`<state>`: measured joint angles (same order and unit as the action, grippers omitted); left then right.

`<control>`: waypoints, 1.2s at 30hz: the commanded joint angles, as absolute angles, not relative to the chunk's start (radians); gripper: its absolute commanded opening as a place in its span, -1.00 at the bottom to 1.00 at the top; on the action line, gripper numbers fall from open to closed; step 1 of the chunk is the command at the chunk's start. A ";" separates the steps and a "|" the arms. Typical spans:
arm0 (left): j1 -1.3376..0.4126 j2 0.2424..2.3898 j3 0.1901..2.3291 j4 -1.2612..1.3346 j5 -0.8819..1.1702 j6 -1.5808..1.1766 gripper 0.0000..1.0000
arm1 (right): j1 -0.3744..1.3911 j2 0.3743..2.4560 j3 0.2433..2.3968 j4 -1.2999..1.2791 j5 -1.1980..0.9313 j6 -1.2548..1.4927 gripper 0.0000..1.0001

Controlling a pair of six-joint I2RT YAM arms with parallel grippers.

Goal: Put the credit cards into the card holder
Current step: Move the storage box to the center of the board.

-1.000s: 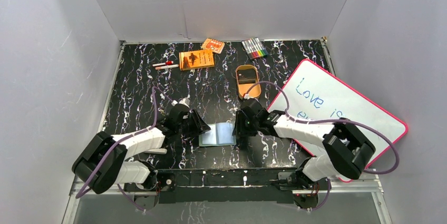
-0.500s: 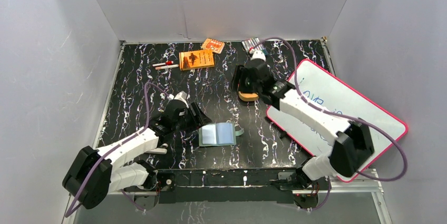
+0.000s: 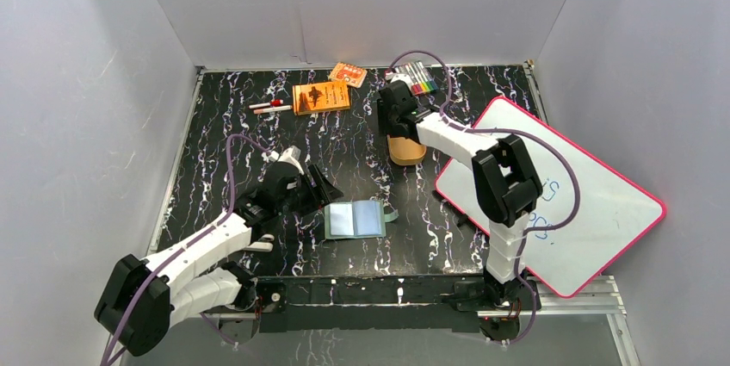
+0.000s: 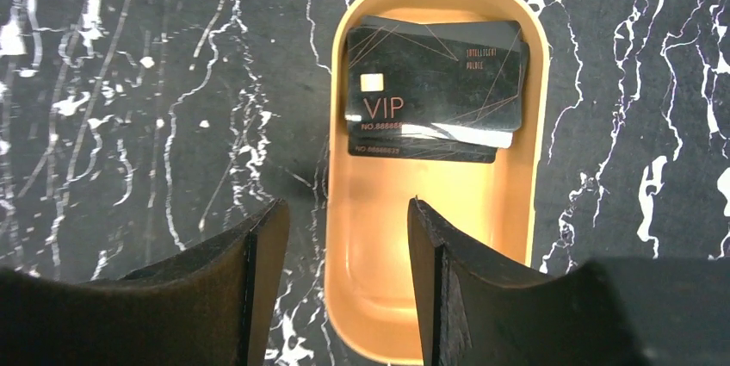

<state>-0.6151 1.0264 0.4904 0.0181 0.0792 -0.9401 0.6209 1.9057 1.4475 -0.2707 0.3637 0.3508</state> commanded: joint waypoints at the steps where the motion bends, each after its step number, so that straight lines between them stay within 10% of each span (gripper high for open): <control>1: -0.611 0.991 0.529 -0.026 0.085 -0.917 0.25 | 0.613 1.944 1.517 -0.268 0.377 0.265 0.21; 36: -0.611 0.963 0.483 -0.008 0.095 -0.940 0.25 | 0.746 1.958 1.402 -0.179 0.250 -0.117 -1.00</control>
<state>-0.6151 1.0039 0.4911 -0.0048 0.0963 -0.9360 0.7116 2.0315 1.4380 -0.2283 0.2775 -0.0341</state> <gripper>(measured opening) 0.626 0.075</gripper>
